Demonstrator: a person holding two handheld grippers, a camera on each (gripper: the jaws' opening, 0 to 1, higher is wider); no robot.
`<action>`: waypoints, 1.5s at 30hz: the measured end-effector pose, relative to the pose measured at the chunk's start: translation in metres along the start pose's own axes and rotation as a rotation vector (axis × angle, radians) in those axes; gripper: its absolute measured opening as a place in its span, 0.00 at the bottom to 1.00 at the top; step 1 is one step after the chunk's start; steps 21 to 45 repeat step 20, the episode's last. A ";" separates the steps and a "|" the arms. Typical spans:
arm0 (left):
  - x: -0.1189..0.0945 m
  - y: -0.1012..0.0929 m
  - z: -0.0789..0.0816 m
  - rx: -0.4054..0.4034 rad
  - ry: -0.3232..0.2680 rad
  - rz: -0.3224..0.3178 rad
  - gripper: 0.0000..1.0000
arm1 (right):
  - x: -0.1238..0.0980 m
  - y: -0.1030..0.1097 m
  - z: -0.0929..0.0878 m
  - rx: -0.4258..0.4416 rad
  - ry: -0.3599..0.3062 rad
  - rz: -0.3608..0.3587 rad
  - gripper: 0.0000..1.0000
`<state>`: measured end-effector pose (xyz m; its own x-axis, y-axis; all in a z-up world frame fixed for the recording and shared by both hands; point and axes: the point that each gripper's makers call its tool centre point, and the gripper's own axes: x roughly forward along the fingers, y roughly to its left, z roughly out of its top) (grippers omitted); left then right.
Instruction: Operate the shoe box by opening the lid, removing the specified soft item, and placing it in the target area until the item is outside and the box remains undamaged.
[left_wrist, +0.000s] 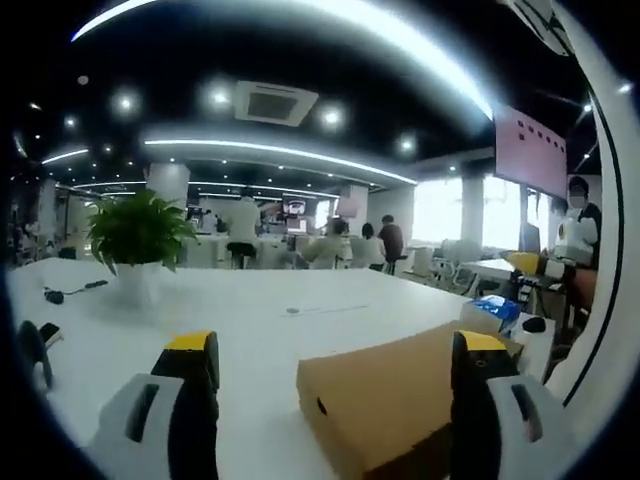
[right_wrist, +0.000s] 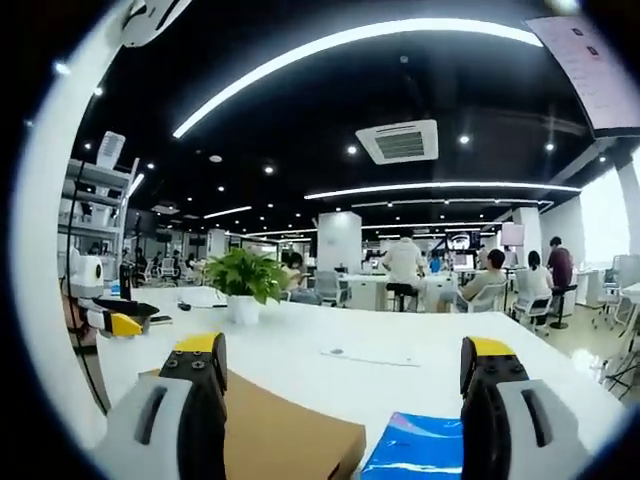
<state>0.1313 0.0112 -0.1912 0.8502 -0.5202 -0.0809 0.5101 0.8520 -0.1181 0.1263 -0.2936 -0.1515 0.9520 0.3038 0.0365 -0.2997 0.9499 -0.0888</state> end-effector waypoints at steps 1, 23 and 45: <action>0.000 0.001 -0.007 -0.022 0.042 0.003 0.99 | 0.000 -0.001 -0.006 -0.022 0.030 -0.005 1.00; 0.005 0.013 -0.037 -0.106 0.214 -0.012 0.99 | 0.003 0.010 -0.010 -0.026 0.074 0.006 1.00; 0.005 0.013 -0.037 -0.106 0.214 -0.012 0.99 | 0.003 0.010 -0.010 -0.026 0.074 0.006 1.00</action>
